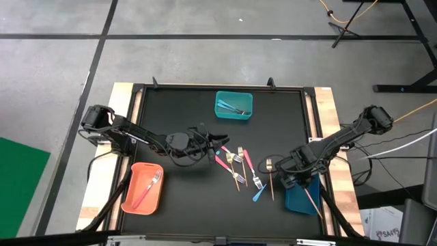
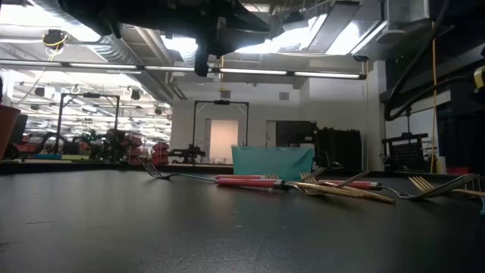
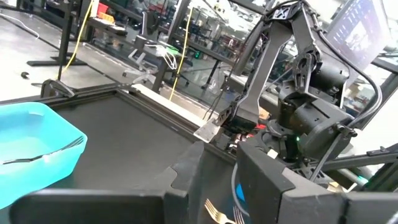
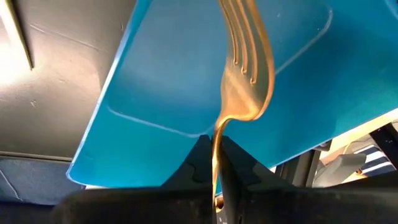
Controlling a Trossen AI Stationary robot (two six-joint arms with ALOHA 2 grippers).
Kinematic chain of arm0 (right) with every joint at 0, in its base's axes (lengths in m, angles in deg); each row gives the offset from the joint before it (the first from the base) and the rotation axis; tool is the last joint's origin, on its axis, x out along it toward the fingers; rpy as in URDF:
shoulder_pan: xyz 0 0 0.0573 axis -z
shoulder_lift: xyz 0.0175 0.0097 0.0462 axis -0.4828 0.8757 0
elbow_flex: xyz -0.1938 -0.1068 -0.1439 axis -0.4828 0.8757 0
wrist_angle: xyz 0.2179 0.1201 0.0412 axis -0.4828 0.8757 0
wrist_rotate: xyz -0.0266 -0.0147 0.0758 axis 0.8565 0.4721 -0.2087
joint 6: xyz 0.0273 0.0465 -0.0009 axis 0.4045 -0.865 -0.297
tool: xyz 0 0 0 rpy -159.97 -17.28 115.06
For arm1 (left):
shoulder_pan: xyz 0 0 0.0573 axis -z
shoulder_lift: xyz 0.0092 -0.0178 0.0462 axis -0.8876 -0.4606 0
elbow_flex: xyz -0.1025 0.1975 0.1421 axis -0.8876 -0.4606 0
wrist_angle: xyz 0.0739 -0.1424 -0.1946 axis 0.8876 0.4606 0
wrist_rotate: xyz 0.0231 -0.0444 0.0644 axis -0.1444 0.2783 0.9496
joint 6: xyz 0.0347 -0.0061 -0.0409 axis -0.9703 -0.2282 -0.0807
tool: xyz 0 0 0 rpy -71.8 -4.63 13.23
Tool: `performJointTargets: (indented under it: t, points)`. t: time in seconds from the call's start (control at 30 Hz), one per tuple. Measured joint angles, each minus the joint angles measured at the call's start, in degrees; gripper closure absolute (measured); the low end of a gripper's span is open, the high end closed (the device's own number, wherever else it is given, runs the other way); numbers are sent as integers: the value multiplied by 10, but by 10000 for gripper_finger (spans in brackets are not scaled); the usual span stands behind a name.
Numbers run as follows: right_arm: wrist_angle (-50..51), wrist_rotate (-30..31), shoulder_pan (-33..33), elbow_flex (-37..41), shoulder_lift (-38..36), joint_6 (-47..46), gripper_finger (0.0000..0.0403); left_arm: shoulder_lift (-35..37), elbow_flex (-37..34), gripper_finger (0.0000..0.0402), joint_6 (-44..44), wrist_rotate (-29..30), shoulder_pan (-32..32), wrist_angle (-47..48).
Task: Sort silverware by color (type)
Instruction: Put the gold fork into the blue bin
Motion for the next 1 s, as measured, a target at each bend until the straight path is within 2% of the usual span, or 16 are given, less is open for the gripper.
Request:
performJointTargets:
  t: [0.4, 0.9, 1.0]
  points:
    - [0, 33, 0, 0, 0, -1, 402, 0, 0, 311, -4, 0, 0, 16]
    - [0, 33, 0, 0, 0, -1, 402, 0, 0, 311, -4, 0, 0, 30]
    - [0, 32, 0, 0, 0, -1, 392, 0, 0, 311, -4, 0, 0, 30]
